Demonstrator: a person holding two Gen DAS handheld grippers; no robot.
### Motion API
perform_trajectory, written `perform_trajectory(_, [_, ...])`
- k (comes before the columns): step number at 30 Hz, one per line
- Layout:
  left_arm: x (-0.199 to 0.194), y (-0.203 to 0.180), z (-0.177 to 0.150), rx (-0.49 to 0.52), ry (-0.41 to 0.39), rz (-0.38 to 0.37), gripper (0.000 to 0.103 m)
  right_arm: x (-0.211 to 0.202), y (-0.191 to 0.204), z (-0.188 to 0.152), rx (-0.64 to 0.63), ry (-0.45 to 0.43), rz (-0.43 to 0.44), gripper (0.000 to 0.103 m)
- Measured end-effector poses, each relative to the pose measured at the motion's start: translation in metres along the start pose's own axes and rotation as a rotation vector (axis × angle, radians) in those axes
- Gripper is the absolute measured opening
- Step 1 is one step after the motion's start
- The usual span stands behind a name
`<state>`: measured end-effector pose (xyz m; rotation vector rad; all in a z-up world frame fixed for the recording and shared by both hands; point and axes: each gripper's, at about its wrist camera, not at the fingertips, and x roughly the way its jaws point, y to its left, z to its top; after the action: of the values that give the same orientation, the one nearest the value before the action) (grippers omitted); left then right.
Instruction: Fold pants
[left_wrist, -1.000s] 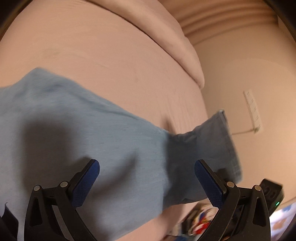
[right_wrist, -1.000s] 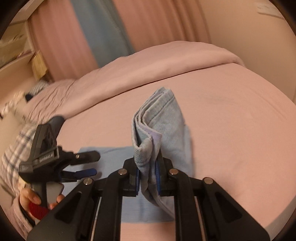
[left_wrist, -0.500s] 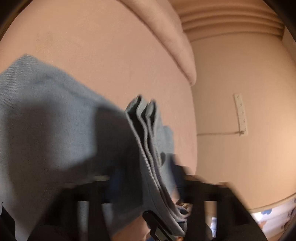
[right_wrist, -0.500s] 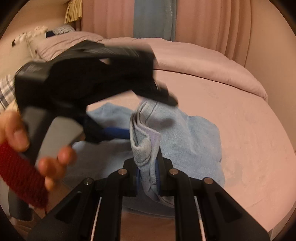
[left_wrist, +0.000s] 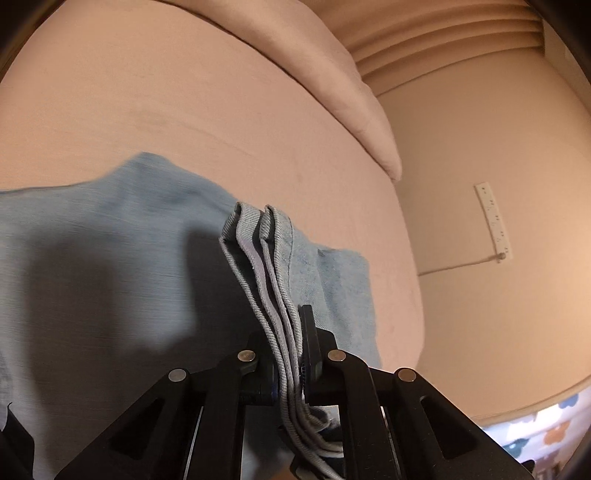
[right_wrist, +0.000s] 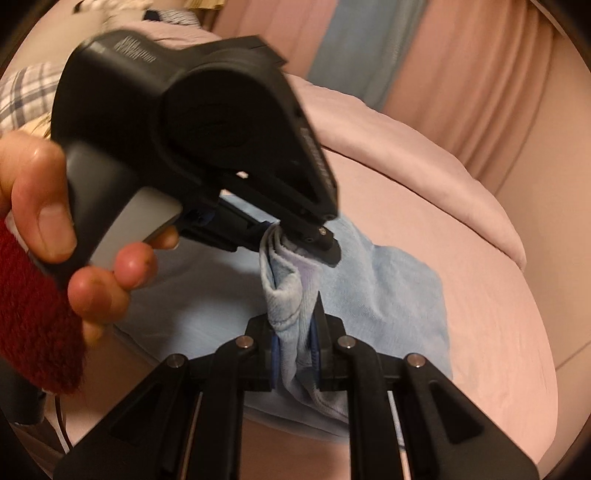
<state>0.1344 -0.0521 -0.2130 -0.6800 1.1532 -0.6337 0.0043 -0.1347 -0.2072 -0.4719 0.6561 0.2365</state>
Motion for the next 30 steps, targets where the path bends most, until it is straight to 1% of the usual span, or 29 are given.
perform_trajectory(2, [-0.001,0.005,0.001,0.004,-0.006,0.026,0.005,0.003,0.005,0.0,-0.013,0.005,0.02,0.014])
perform_trajectory(5, [-0.002,0.011,0.001,0.001,-0.012,0.04,0.005,0.008,0.008,0.003,-0.027,0.007,0.046,0.014])
perform_trajectory(7, [-0.001,0.017,0.004,0.003,-0.011,0.053,0.005,0.012,0.01,0.006,-0.042,0.007,0.053,0.014])
perform_trajectory(9, [0.0,0.023,0.004,-0.009,-0.004,0.082,0.005,0.02,0.009,0.01,-0.057,0.018,0.057,0.015])
perform_trajectory(11, [0.003,0.021,0.005,-0.009,-0.01,0.081,0.005,0.023,0.009,0.013,-0.055,0.03,0.065,0.015])
perform_trajectory(14, [-0.003,0.02,0.006,0.005,-0.028,0.079,0.005,0.023,0.009,0.017,-0.055,0.026,0.068,0.015])
perform_trajectory(16, [-0.005,0.021,0.008,0.016,-0.033,0.091,0.005,0.022,0.01,0.021,-0.056,0.015,0.071,0.015])
perform_trajectory(17, [-0.002,0.023,0.009,0.012,-0.025,0.1,0.006,0.018,0.014,0.016,-0.06,0.014,0.072,0.015])
perform_trajectory(19, [0.009,0.031,0.011,0.003,0.01,0.143,0.006,0.016,0.023,0.007,-0.077,0.036,0.084,0.018])
perform_trajectory(20, [0.012,0.038,0.01,-0.025,0.017,0.151,0.006,0.02,0.027,0.005,-0.092,0.061,0.087,0.021])
perform_trajectory(21, [0.012,0.039,0.01,-0.043,0.011,0.137,0.006,0.024,0.031,0.001,-0.109,0.085,0.093,0.024])
perform_trajectory(22, [0.009,0.04,0.009,-0.057,0.007,0.131,0.01,0.024,0.034,-0.002,-0.116,0.097,0.108,0.026])
perform_trajectory(23, [0.006,0.039,0.009,-0.061,0.005,0.139,0.013,0.023,0.035,-0.004,-0.117,0.096,0.117,0.03])
perform_trajectory(24, [-0.002,0.038,0.008,-0.055,-0.005,0.159,0.013,0.016,0.033,-0.005,-0.121,0.085,0.127,0.039])
perform_trajectory(26, [-0.017,0.033,0.006,-0.012,-0.034,0.213,0.016,0.005,0.025,-0.007,-0.113,0.084,0.164,0.051])
perform_trajectory(27, [-0.031,0.028,0.004,0.03,-0.066,0.261,0.016,-0.004,0.015,-0.009,-0.092,0.082,0.2,0.052])
perform_trajectory(28, [-0.039,0.024,0.002,0.054,-0.085,0.284,0.016,-0.012,0.005,-0.011,-0.068,0.089,0.239,0.051])
perform_trajectory(29, [-0.048,0.019,-0.001,0.079,-0.103,0.294,0.016,-0.02,-0.011,-0.014,-0.013,0.095,0.291,0.05])
perform_trajectory(30, [-0.055,0.013,-0.004,0.103,-0.118,0.29,0.016,-0.03,-0.036,-0.017,0.09,0.1,0.362,0.05])
